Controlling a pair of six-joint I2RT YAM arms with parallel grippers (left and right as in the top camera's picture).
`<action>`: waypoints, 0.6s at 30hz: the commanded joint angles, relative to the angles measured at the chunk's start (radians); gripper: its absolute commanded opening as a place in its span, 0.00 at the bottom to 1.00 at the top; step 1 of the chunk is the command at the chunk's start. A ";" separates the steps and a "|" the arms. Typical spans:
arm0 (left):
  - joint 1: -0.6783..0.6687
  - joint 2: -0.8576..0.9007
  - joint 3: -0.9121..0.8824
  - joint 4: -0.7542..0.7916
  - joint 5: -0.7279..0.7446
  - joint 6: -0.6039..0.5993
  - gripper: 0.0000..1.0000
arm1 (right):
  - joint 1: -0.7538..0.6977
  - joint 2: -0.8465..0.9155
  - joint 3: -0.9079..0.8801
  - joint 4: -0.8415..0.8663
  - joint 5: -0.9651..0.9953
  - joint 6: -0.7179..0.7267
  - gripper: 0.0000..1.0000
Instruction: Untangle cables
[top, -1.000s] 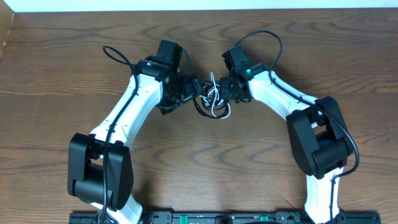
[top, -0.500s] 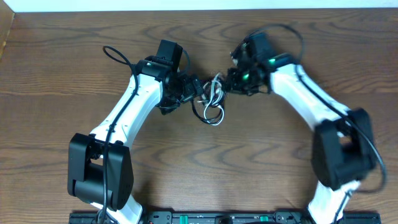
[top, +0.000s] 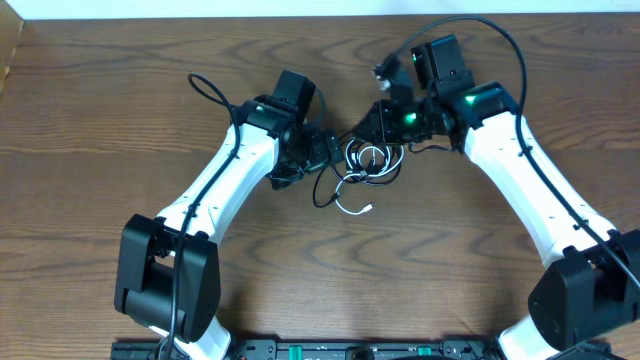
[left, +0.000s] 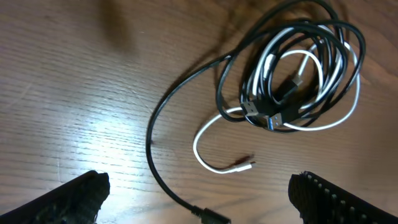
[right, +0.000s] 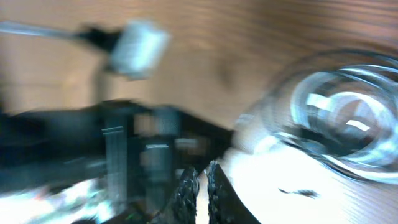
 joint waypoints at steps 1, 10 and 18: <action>0.002 0.009 -0.017 -0.008 -0.051 -0.009 0.98 | -0.010 0.000 -0.006 -0.077 0.550 0.149 0.18; 0.002 0.009 -0.018 -0.009 -0.055 -0.009 0.98 | -0.012 0.209 -0.045 -0.038 0.546 0.250 0.41; 0.002 0.009 -0.018 -0.008 -0.055 -0.009 0.98 | -0.021 0.304 -0.045 0.010 0.489 0.249 0.01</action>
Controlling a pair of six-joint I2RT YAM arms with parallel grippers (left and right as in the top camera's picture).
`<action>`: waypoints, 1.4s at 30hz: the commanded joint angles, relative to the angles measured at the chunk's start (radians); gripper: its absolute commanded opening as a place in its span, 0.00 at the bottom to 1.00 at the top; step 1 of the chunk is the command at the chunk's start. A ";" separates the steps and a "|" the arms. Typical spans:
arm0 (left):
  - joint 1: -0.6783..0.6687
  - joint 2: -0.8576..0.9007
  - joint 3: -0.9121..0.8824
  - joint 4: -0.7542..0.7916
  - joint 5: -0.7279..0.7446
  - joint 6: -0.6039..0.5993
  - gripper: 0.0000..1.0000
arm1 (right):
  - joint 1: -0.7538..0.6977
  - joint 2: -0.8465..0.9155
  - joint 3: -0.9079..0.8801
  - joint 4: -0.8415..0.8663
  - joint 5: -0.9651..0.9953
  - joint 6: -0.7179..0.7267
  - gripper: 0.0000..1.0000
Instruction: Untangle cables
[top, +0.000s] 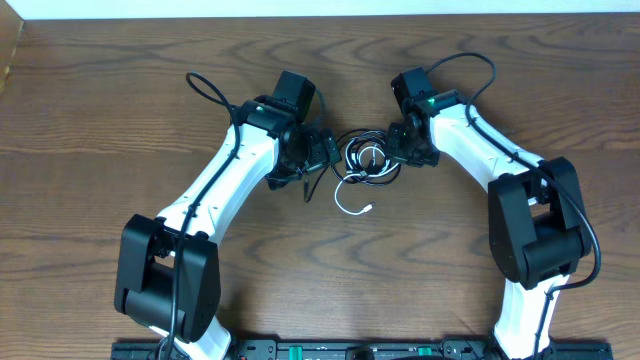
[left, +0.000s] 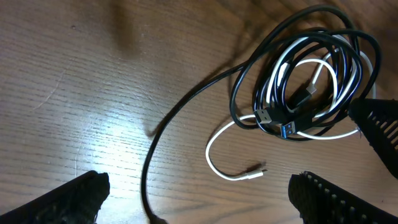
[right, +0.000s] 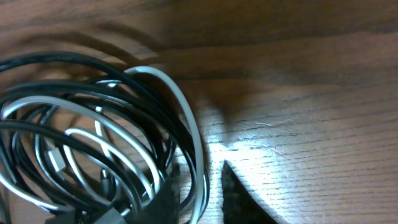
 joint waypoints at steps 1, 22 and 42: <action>0.002 0.009 -0.017 0.000 -0.014 -0.009 0.98 | -0.006 -0.005 -0.003 0.010 -0.028 0.007 0.01; 0.002 0.009 -0.017 0.020 -0.014 -0.010 0.98 | -0.087 -0.379 0.091 0.467 -1.215 -0.240 0.01; 0.002 0.009 -0.017 0.032 -0.014 -0.018 0.98 | -0.056 -0.183 0.088 0.032 -0.226 -0.238 0.43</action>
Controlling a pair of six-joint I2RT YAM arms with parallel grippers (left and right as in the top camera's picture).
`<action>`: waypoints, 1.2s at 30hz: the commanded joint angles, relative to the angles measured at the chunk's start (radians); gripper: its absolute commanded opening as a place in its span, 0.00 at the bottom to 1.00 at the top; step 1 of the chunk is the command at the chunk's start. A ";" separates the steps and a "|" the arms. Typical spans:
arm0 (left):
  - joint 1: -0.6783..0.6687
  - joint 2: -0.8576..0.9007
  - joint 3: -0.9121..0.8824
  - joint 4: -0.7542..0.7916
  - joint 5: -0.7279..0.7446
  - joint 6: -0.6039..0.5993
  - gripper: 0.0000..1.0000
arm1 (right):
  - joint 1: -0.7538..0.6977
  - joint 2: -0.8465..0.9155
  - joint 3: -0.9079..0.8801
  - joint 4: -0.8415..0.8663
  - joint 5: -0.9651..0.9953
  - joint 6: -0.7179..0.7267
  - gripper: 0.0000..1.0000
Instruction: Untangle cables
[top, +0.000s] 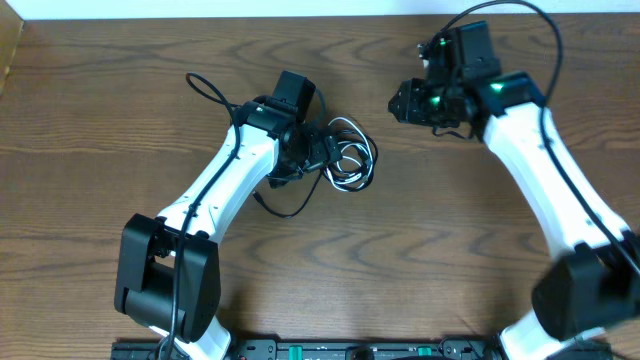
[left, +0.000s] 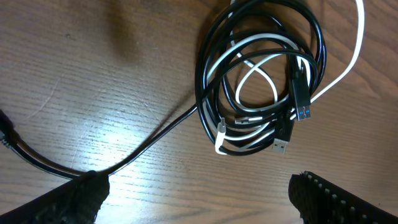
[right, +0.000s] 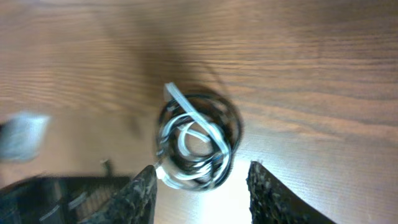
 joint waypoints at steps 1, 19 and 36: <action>0.002 0.009 -0.008 -0.002 -0.014 -0.016 0.98 | 0.020 0.136 0.000 0.059 -0.054 -0.088 0.47; 0.001 0.009 -0.008 0.001 -0.014 -0.016 0.98 | 0.056 0.325 0.002 0.245 -0.498 -0.195 0.01; 0.189 -0.303 0.006 -0.031 0.347 -0.020 0.98 | 0.083 0.008 0.002 0.053 -0.759 -0.446 0.01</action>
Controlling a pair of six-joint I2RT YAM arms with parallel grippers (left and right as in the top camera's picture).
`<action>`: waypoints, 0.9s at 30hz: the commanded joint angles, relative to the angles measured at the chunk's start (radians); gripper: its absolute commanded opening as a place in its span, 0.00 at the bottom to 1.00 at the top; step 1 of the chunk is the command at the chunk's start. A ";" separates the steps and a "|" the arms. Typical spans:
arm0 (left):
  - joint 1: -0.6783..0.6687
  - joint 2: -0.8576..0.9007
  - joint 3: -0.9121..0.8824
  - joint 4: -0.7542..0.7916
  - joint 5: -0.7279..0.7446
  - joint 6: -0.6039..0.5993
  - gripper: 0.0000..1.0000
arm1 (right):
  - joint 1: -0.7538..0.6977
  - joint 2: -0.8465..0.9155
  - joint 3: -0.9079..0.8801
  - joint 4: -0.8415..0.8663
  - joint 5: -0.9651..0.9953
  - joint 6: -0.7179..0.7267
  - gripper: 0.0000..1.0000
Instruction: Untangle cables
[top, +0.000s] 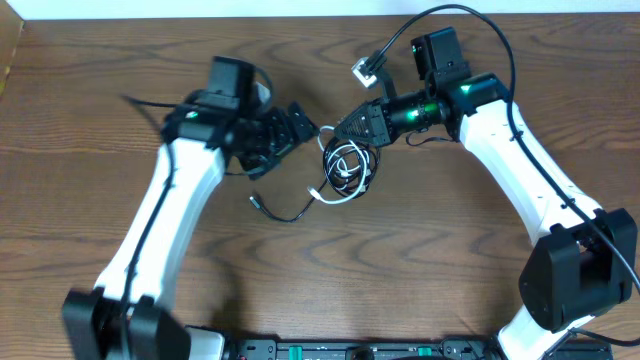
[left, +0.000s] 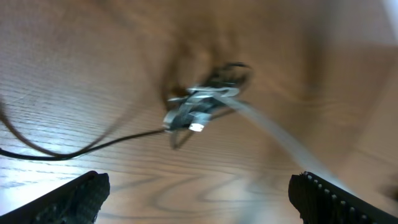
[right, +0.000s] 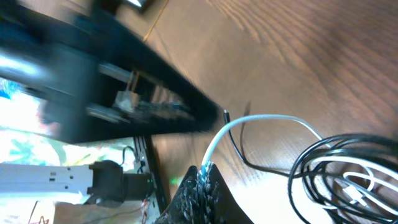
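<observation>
The tangle of black and white cables (top: 347, 165) lies mid-table, blurred in the left wrist view (left: 202, 104) and at the lower right of the right wrist view (right: 348, 168). A black tail (top: 285, 213) runs from it toward the lower left. My right gripper (top: 342, 128) hangs just above the tangle's far edge, shut (right: 204, 177) on a white cable (right: 249, 121) that curves back into the coil. My left gripper (top: 290, 125) sits to the left of the tangle, raised off the table, open (left: 199, 202) with nothing between its fingers.
Wooden table (top: 450, 270) all round the tangle. A small grey connector (top: 362, 69) on the right arm's own black lead hangs above the right gripper. The left arm shows as a blurred dark bar (right: 124, 93) in the right wrist view.
My right gripper, then open and away at the upper right, is now shut on a white cable at the tangle. The left gripper has drawn back to the left, off the tangle.
First both grippers flanked the tangle, the left open, the right shut. Then the right gripper touched the coil's right edge. Later the tangle lay further left under the open left gripper, the right one raised away. Now the right holds a white strand.
</observation>
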 joint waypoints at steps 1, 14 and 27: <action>0.014 -0.107 0.007 -0.002 0.081 -0.013 0.98 | 0.021 -0.051 0.002 -0.009 -0.067 -0.069 0.01; 0.012 -0.169 0.007 -0.003 0.078 -0.183 0.99 | 0.076 -0.190 0.002 -0.108 -0.241 -0.309 0.01; -0.046 -0.169 0.007 -0.003 0.148 -0.294 0.99 | 0.116 -0.200 0.002 -0.102 -0.224 -0.332 0.01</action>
